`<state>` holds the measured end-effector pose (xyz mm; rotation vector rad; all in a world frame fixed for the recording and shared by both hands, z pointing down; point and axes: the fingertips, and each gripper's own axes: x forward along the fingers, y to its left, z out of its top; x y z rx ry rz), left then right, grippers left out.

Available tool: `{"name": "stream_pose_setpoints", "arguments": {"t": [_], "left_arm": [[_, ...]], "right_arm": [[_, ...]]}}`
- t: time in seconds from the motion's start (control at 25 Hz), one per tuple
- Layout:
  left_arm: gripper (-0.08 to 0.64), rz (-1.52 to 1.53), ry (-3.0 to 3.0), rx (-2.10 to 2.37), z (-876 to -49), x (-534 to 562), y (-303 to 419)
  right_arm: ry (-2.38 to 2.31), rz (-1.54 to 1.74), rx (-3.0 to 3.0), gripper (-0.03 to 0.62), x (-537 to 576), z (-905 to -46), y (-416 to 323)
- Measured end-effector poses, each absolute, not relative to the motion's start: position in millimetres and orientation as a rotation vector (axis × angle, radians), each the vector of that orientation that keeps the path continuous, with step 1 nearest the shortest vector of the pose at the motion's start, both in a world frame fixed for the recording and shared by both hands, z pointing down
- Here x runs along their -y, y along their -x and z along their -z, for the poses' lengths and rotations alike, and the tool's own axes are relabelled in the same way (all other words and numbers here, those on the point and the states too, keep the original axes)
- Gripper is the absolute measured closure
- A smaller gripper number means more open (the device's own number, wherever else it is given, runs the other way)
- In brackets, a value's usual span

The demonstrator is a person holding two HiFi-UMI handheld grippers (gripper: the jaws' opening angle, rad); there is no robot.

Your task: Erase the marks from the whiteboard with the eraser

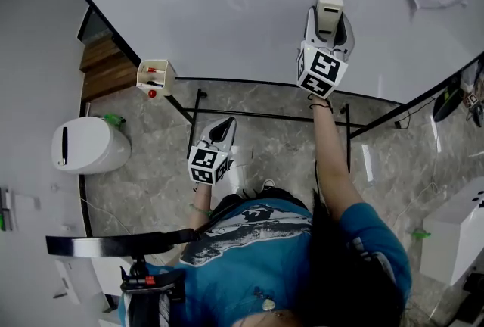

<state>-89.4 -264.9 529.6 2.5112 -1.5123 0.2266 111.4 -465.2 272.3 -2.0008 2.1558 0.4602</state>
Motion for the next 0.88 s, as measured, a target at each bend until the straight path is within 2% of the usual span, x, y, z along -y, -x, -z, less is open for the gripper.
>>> {"name": "stream_pose_setpoints", "arguments": {"t": [0.44,0.88], "left_arm": [[0.557,-0.19,-2.388,1.671,-530.7,235.9,167.2],[0.557,-0.176,-2.376,1.664,-532.7,207.3,205.2]], "right_arm": [[1.84,-0.463,-2.368,0.33,461.5,-295.5,23.7],[1.815,-0.316,-2.436,0.33,430.6,-316.2,45.2]]}}
